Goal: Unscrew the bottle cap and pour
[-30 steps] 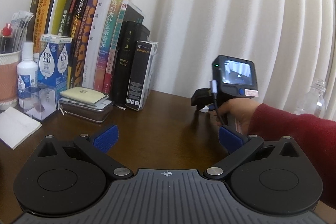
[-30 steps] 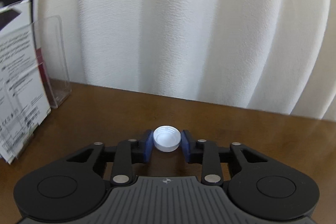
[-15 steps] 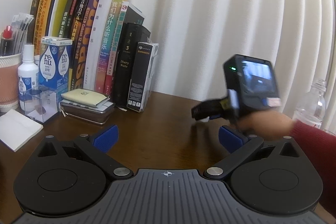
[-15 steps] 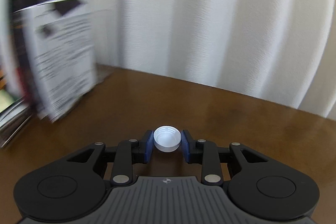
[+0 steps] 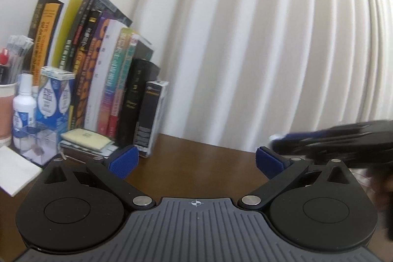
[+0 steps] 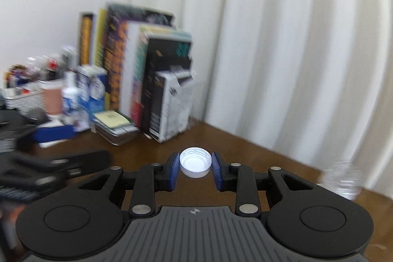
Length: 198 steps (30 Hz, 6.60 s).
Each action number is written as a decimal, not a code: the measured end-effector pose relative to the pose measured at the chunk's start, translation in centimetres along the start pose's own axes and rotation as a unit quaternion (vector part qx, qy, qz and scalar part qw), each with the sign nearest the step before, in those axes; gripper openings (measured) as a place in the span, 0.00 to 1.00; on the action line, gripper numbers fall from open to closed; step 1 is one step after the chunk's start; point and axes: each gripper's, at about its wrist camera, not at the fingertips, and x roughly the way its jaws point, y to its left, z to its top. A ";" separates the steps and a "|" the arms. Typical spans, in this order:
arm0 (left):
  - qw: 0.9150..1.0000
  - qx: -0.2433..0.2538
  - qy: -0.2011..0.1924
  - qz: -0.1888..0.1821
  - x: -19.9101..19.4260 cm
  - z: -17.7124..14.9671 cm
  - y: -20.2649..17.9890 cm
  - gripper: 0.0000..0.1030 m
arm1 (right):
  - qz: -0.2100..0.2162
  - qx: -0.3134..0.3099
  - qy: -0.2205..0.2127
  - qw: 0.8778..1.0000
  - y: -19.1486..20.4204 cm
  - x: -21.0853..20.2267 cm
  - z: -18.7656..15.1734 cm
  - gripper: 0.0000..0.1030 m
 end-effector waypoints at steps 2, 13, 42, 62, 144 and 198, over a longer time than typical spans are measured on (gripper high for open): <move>1.000 0.012 0.008 -0.008 0.3 -0.2 -0.5 1.00 | 0.008 -0.005 -0.005 1.000 -0.5 -2.9 -0.4 0.31; 0.989 0.108 0.041 -0.088 1.5 -2.7 -6.6 1.00 | -0.002 0.021 0.056 0.998 -5.0 -11.8 -7.5 0.31; 0.975 0.167 0.098 -0.110 6.3 -5.4 -17.3 1.00 | -0.012 0.054 0.098 0.994 -12.0 -10.3 -14.6 0.31; 0.975 0.157 0.097 -0.123 6.1 -5.1 -16.6 1.00 | -0.033 0.057 0.091 0.994 -11.4 -11.9 -15.7 0.40; 0.976 0.140 0.111 -0.123 6.2 -4.9 -16.1 1.00 | -0.069 0.121 0.139 0.980 -15.7 -7.1 -12.2 0.30; 0.978 0.132 0.097 -0.127 5.2 -4.4 -15.3 1.00 | -0.020 -0.796 0.406 0.448 -1.2 -9.2 -20.6 0.42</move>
